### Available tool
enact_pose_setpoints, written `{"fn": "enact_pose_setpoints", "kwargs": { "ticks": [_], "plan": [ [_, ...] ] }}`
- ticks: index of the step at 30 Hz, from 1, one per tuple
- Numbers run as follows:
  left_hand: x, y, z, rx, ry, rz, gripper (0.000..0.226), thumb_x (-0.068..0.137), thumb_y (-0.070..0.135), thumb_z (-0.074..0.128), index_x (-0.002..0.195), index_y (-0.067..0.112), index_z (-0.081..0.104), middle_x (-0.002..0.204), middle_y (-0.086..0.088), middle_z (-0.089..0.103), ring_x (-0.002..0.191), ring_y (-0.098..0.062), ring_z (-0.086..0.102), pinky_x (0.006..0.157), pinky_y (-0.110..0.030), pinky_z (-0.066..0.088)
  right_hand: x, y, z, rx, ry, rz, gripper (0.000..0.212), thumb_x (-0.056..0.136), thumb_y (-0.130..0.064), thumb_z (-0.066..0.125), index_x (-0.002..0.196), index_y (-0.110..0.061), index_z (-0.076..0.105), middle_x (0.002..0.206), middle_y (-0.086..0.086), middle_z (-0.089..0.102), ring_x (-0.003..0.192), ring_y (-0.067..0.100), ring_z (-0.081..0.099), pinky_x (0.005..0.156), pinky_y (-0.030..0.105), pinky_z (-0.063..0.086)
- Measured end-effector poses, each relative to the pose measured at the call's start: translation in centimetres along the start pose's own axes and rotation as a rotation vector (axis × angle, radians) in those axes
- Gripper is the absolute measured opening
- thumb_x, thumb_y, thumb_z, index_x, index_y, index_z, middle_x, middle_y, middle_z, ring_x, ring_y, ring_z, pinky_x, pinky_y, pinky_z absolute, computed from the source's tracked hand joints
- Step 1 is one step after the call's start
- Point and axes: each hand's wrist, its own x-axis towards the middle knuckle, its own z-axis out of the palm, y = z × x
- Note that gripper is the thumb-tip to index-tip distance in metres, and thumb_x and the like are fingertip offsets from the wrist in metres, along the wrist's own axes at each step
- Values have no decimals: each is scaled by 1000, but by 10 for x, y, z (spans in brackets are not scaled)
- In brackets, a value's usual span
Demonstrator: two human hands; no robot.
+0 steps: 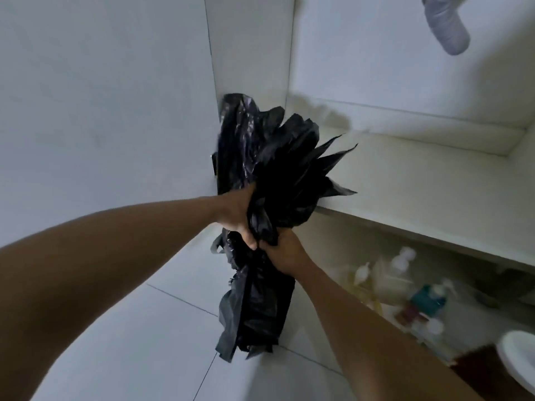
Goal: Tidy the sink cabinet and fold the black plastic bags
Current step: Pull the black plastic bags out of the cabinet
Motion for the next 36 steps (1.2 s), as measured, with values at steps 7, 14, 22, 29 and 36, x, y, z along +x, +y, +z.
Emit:
{"fn": "enact_pose_setpoints", "kwargs": {
  "ticks": [7,14,22,29,36],
  "plan": [
    [-10,-19,81,-19,-274,-237,83,38,52,96,112,33,65,114,3,71,101,-22,67,91,-42,58,-57,39,26,-2,-246,87,65,88,-41,71,145,-22,46,134,-8,51,121,7,49,102,21,39],
    [-21,-44,140,-499,-344,-413,65,55,30,80,116,10,69,106,-9,76,97,-26,73,94,-41,58,-89,78,41,-132,-120,229,60,81,-66,63,126,-29,51,124,-4,62,112,18,61,93,41,51],
    [-13,-47,162,-546,-14,-370,54,87,25,73,137,14,54,130,-11,61,111,-26,58,96,-33,48,-95,65,38,-39,158,216,94,68,-80,65,143,-44,22,144,-11,47,131,14,47,113,46,27],
    [-7,-49,158,-136,360,-417,100,65,42,89,141,15,29,140,-12,38,132,-35,41,104,-56,44,-95,78,37,-229,-206,203,113,69,-69,71,154,-43,0,159,-14,26,144,17,31,111,69,16],
    [-4,-49,134,128,100,-89,75,89,53,58,154,25,34,155,-6,36,139,-32,40,110,-49,41,-94,68,44,-153,-281,283,98,74,-73,58,153,-48,6,160,-8,26,143,23,31,109,72,18]
  ]
}}
